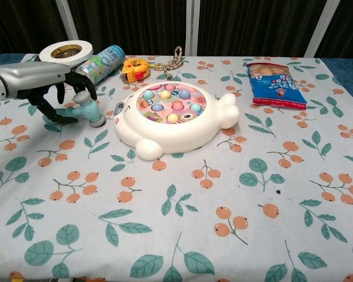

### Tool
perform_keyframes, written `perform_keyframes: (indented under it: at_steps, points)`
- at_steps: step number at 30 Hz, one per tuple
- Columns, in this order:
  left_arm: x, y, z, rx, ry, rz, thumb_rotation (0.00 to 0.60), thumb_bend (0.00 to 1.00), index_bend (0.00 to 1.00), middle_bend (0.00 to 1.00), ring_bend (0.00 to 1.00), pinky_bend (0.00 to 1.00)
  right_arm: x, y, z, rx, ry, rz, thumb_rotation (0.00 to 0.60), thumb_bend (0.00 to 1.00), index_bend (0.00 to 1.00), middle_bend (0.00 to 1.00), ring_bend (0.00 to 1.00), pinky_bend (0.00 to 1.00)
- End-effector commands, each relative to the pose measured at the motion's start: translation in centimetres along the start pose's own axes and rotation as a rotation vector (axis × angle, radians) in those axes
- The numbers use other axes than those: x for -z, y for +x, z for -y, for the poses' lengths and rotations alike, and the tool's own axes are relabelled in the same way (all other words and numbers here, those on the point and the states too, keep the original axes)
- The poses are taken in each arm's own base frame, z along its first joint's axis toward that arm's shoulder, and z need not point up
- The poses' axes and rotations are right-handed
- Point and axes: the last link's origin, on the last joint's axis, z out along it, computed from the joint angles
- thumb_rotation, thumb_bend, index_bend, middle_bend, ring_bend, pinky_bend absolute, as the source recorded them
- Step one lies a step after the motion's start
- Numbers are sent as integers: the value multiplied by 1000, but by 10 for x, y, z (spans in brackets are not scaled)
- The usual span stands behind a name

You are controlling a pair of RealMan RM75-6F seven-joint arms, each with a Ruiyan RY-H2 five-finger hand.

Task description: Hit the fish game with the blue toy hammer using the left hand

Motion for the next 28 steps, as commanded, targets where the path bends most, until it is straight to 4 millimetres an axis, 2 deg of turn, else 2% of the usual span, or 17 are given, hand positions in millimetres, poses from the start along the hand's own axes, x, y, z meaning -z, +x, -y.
perform_keyframes:
  at_steps: [1, 6, 9, 11, 14, 16, 18, 21, 23, 28]
  points:
    - [5, 5, 2, 12, 0, -12, 600, 259, 215, 314, 186, 345, 0, 0, 0, 1, 2, -2, 600, 228, 0, 157, 0, 0]
    - [32, 34, 12, 116, 15, -139, 600, 260, 210, 274, 152, 246, 1, 3, -1, 5, -2, -6, 600, 228, 0, 158, 0, 0]
    - [59, 56, 34, 175, 69, -244, 600, 259, 210, 275, 152, 229, 1, 5, -2, 5, -5, -10, 600, 228, 0, 157, 0, 0]
    - [81, 66, 55, 190, 142, -307, 600, 258, 213, 275, 152, 221, 0, 7, -3, 7, -2, -11, 600, 228, 0, 157, 0, 0]
    - [119, 70, 89, 163, 285, -366, 600, 254, 224, 275, 152, 217, -3, 8, -4, -4, 9, -7, 600, 228, 0, 157, 0, 0]
    - [145, 65, 106, 149, 382, -387, 600, 246, 226, 275, 136, 196, -5, 8, -4, -8, 20, -9, 600, 228, 0, 149, 0, 0]
    - [168, 59, 114, 127, 442, -396, 600, 240, 226, 274, 120, 168, -8, 9, -3, -16, 30, -11, 600, 229, 0, 137, 0, 0]
    - [201, 46, 113, 69, 489, -415, 600, 238, 226, 272, 119, 148, -9, 8, 0, -26, 40, -14, 600, 229, 0, 129, 0, 0]
    - [220, 34, 104, 49, 500, -422, 600, 238, 226, 269, 119, 144, -9, 7, 2, -30, 41, -20, 600, 229, 0, 123, 0, 0]
    - [253, 16, 80, 51, 511, -426, 600, 233, 222, 235, 104, 130, -9, 5, 5, -38, 44, -22, 600, 228, 0, 117, 0, 0]
